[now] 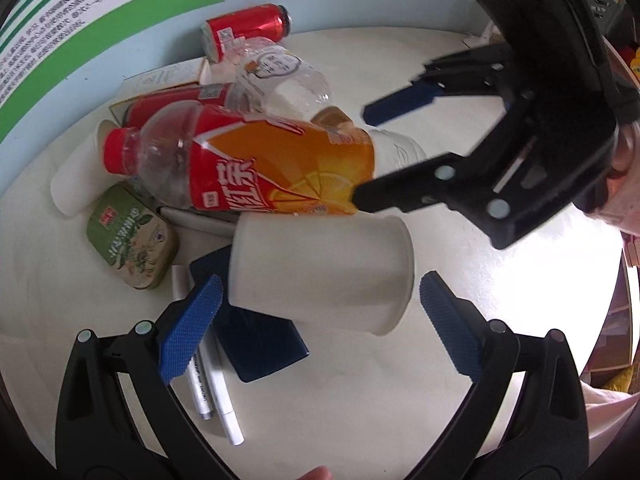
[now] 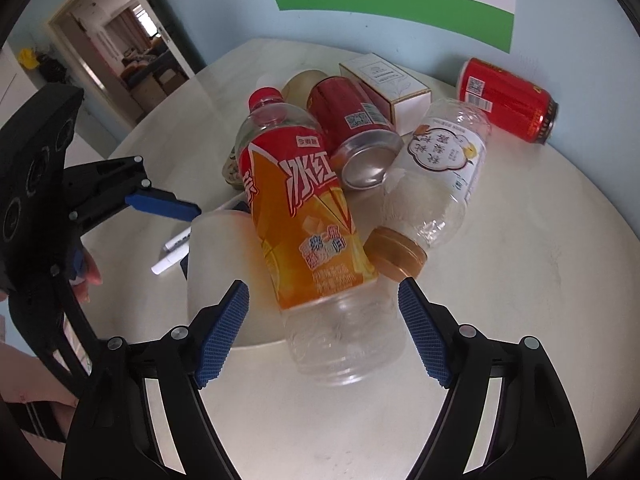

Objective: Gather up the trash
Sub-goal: 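Grasp the white paper cup with the left tool while the right tool grasps the orange-label bottle, then carry cup and bottle over the teal bin and open both tools to drop them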

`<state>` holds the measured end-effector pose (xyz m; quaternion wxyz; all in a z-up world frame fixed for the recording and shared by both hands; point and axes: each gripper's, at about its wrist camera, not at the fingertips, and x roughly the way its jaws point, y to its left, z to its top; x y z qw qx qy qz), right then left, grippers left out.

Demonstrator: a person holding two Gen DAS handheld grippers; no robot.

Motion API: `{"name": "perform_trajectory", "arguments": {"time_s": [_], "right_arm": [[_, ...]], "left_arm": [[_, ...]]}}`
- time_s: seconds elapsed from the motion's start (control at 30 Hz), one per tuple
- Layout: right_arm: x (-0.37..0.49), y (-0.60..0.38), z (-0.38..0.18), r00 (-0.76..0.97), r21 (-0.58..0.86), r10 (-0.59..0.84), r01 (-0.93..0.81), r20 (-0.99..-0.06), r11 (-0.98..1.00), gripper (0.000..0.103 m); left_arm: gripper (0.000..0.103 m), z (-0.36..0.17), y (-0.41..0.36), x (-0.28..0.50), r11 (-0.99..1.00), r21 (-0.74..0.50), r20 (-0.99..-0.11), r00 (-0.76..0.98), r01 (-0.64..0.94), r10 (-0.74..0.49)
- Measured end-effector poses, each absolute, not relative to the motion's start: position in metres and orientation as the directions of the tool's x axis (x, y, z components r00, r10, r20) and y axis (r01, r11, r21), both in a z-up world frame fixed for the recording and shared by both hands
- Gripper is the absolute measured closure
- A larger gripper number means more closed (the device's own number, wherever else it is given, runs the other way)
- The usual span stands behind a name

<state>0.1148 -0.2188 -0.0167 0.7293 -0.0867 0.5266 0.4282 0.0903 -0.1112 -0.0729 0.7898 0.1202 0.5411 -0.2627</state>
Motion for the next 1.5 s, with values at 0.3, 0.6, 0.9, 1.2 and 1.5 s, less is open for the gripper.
{"name": "perform_trajectory", "arguments": {"time_s": [0.3,0.6,0.9,1.2,1.5], "right_arm": [[0.12,-0.21,-0.031,0.052,0.326,0.522,-0.727,-0.851,0.604,0.037],[0.121,-0.214,-0.032,0.034,0.347,0.534,-0.724,-0.845,0.596,0.042],[0.106,-0.231,-0.021,0.003,0.393,0.551,-0.697,-0.835,0.6,0.042],[0.079,-0.254,-0.006,0.022,0.4,0.559,-0.675,-0.829,0.62,0.043],[0.041,-0.254,0.016,0.011,0.417,0.602,-0.711,-0.799,0.566,0.043]], "left_arm": [[0.006,-0.09,-0.123,0.098,0.83,-0.008,-0.92,0.321,0.557,-0.224],[0.012,-0.088,-0.115,0.099,0.837,-0.008,-0.899,0.362,0.547,-0.246],[0.012,-0.059,-0.085,0.079,0.875,0.046,-0.883,0.43,0.481,-0.19],[0.012,-0.045,-0.057,0.048,0.908,0.077,-0.879,0.457,0.413,-0.133],[0.012,-0.023,-0.023,0.003,0.956,0.096,-0.858,0.51,0.279,-0.063]]}}
